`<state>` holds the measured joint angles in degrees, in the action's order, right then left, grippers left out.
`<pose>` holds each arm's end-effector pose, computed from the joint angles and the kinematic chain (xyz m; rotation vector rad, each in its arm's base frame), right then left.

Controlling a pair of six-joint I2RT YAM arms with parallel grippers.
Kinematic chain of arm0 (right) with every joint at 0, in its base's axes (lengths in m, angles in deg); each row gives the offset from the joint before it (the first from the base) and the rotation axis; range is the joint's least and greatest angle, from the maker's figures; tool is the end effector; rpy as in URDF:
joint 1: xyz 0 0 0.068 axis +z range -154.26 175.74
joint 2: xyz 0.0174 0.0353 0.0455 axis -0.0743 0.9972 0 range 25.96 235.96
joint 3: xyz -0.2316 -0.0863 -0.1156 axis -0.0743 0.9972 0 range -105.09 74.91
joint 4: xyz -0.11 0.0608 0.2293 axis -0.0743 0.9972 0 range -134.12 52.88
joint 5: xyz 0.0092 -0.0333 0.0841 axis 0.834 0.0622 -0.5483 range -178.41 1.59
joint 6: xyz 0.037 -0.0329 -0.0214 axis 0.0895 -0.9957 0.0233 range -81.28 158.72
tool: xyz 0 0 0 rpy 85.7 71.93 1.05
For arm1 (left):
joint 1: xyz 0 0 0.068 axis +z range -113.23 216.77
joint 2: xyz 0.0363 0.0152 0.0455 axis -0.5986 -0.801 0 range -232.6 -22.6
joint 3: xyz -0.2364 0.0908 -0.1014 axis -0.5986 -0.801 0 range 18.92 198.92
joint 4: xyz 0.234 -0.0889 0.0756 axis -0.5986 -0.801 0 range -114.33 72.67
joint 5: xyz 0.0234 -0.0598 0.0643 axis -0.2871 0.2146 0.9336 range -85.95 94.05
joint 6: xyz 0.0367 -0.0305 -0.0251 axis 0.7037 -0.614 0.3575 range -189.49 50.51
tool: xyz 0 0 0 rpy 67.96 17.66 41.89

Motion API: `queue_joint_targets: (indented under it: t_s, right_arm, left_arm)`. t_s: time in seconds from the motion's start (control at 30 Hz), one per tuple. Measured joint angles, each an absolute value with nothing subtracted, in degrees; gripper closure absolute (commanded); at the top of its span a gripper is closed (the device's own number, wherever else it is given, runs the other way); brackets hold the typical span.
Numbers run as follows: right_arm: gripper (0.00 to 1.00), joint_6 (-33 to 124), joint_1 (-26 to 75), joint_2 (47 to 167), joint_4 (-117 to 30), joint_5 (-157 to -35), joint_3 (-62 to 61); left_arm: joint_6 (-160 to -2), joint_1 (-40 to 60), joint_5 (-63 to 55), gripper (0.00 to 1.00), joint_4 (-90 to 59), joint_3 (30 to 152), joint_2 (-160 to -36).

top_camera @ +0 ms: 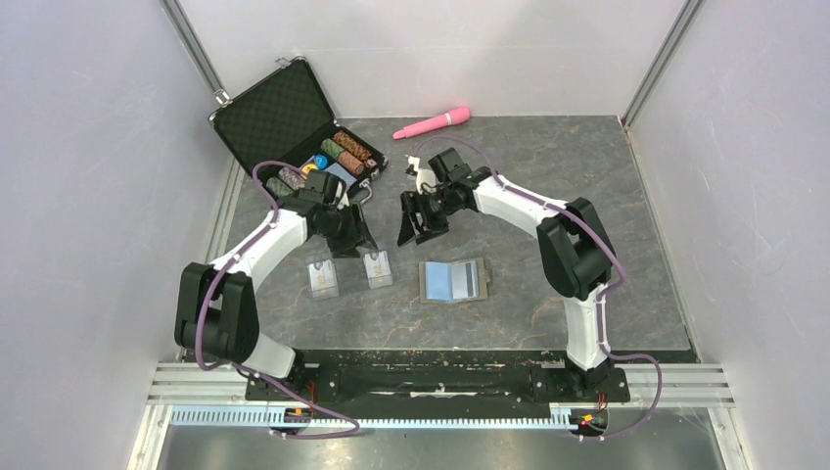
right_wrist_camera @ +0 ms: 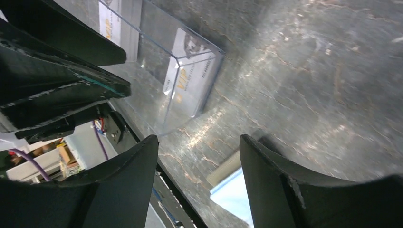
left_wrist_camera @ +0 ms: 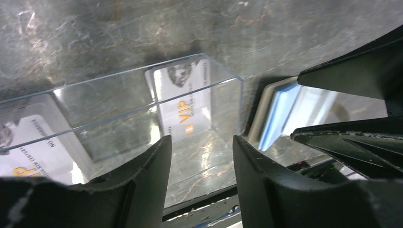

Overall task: Put the credit cards into the card holder
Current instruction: Pick up the credit card from the storage box.

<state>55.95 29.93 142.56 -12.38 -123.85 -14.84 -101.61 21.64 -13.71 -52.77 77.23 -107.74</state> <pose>0.3503 0.2629 0.2046 -0.6386 2.6371 1.1079 0.2806 -0.0870 0.2240 -0.3009 2.7309 -0.6643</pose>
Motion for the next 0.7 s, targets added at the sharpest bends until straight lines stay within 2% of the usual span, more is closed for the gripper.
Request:
queue_joint_targets:
  t_s: [0.33, 0.4, 0.53, 0.7]
  right_arm:
    - [0.46, 65.13, 33.23, 145.33, -23.57, -130.34, -11.1]
    - [0.49, 66.25, 33.93, 146.21, -24.9, -131.02, -11.04]
    - [0.5, 67.43, 34.96, 147.98, -26.41, -131.69, -11.02]
    - [0.55, 67.67, 35.22, 148.22, -26.54, -132.07, -10.93]
  left_arm:
    - [-99.6, 21.29, -10.87, 0.58, -54.58, 77.2, -116.03]
    - [-99.6, 20.87, -10.85, 0.64, -54.76, 77.2, -117.62]
    - [-99.54, 19.52, -9.89, 0.87, -54.47, 77.77, -120.07]
    - [-99.16, 18.75, -8.71, 0.92, -54.71, 78.19, -120.7]
